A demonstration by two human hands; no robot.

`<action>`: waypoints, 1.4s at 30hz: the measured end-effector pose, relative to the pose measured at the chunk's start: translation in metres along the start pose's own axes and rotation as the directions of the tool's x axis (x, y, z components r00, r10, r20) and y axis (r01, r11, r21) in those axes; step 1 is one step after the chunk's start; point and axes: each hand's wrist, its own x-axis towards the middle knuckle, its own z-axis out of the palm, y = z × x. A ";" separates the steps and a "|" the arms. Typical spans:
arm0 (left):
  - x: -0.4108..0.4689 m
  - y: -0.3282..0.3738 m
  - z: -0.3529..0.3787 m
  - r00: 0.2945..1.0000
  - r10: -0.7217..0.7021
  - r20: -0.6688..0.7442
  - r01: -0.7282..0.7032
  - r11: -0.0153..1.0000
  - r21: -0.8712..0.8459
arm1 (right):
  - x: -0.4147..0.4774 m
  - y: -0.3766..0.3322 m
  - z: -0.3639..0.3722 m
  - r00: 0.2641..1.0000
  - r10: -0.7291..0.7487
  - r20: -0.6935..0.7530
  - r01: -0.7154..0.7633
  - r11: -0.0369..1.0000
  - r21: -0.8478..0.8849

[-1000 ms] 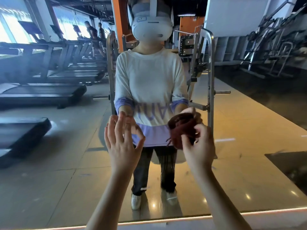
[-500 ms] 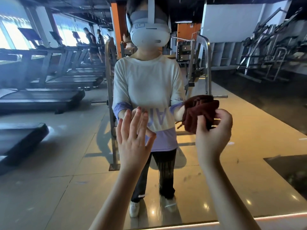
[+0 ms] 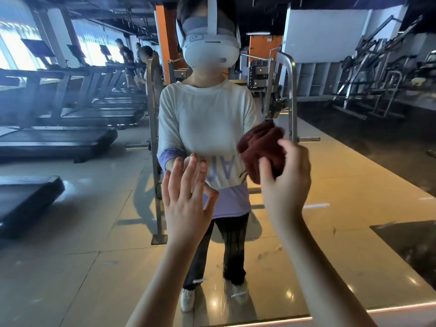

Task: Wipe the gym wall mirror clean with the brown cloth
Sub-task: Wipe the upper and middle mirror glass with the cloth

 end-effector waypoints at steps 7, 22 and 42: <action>-0.001 0.002 -0.001 1.000 -0.011 0.000 0.011 1.000 -0.005 | 0.019 0.015 -0.015 0.984 0.134 -0.121 -0.133 0.991 0.021; -0.003 0.004 0.004 0.999 -0.026 -0.019 0.026 1.000 0.002 | -0.042 0.037 -0.017 0.914 0.387 -0.119 -0.385 0.922 0.040; -0.008 0.005 0.005 0.999 -0.001 -0.036 0.000 1.000 -0.019 | -0.101 0.058 -0.014 0.952 0.281 0.123 -0.274 0.959 -0.066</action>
